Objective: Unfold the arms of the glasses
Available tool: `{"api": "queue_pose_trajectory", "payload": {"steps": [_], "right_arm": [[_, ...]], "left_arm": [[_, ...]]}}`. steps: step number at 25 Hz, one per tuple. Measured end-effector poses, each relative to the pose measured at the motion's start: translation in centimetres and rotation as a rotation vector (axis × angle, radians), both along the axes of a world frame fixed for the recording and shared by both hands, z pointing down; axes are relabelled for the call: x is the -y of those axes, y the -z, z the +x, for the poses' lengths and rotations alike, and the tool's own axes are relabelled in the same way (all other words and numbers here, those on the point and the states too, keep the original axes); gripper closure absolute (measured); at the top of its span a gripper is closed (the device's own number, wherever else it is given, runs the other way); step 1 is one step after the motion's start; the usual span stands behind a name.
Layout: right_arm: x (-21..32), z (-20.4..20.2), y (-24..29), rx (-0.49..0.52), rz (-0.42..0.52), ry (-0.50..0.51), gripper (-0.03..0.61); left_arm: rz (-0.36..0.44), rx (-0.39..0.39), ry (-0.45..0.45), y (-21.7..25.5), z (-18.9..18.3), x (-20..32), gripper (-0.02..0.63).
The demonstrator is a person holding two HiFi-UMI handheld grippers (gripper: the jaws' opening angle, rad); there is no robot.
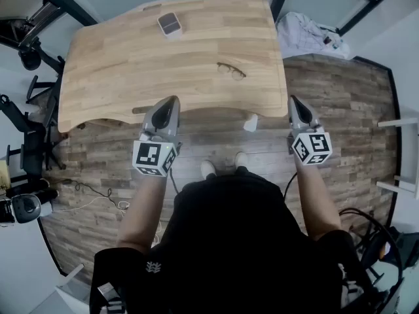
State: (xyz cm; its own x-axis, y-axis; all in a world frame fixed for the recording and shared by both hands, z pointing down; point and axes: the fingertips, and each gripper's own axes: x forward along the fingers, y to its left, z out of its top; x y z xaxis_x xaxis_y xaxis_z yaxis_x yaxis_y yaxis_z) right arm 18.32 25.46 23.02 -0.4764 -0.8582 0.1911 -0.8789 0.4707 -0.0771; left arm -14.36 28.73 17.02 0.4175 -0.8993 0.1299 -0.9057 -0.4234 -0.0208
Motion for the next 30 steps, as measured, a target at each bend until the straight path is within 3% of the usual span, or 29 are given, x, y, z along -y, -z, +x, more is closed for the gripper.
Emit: {"api": "queue_pose_trajectory", "payload": {"steps": [12,21,30], "right_arm": [[-0.7,2.0,0.1,0.004,0.002,0.001,0.581],[0.4,4.0,0.1,0.089,0.011,0.029,0.581],[3.3,6.7,-0.6,0.089,0.008,0.080,0.581]], "left_arm": [[-0.001,0.008,-0.015,0.2,2.5,-0.6,0.612],[-0.011,0.016,0.030,0.4,4.6,0.0,0.612],[0.010,0.018,0.094,0.7,7.3,2.3,0.612]]}}
